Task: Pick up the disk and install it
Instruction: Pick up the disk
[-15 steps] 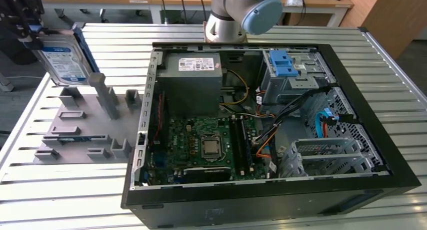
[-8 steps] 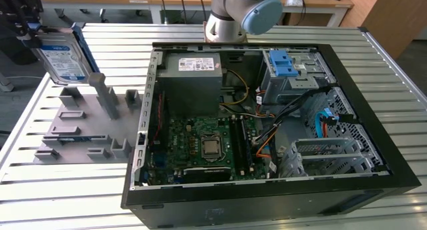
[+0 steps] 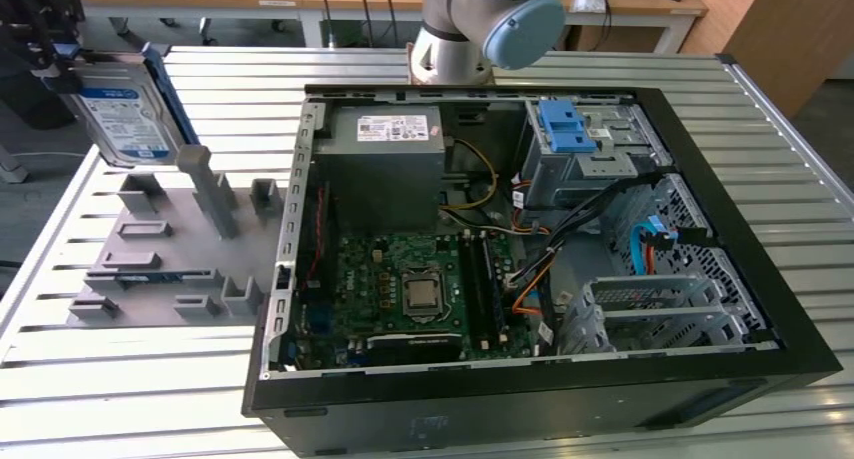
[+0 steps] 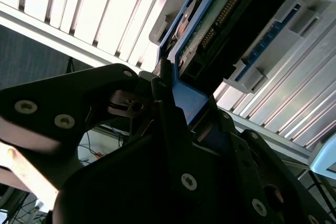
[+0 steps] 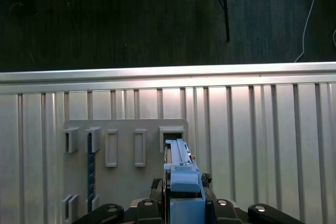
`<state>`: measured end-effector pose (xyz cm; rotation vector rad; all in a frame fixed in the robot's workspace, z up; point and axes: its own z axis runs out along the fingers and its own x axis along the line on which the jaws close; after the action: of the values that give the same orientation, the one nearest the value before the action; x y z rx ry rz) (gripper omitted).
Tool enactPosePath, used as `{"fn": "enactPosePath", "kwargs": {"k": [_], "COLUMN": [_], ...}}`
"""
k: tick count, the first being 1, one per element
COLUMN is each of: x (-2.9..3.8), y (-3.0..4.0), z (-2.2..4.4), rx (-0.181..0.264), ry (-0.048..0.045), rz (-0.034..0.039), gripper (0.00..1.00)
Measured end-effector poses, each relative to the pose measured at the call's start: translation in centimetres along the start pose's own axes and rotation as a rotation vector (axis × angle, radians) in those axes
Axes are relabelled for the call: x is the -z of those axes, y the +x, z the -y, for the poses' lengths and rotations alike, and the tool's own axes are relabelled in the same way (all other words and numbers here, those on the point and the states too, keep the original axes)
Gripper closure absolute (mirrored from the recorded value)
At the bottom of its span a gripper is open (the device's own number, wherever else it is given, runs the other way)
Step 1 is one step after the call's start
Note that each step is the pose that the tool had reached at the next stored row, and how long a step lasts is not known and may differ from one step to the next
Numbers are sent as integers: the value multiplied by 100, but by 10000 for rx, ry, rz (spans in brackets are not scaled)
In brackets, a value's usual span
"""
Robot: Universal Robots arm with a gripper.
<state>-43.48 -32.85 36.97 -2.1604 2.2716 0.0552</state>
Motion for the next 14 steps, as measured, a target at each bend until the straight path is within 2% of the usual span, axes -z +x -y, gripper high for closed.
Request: {"fn": "enactPosePath", "kwargs": {"k": [14], "x": [61], "y": [-2], "z": [-1], "rx": [0], "ry": [0], "rz": [0], "gripper": [63]}}
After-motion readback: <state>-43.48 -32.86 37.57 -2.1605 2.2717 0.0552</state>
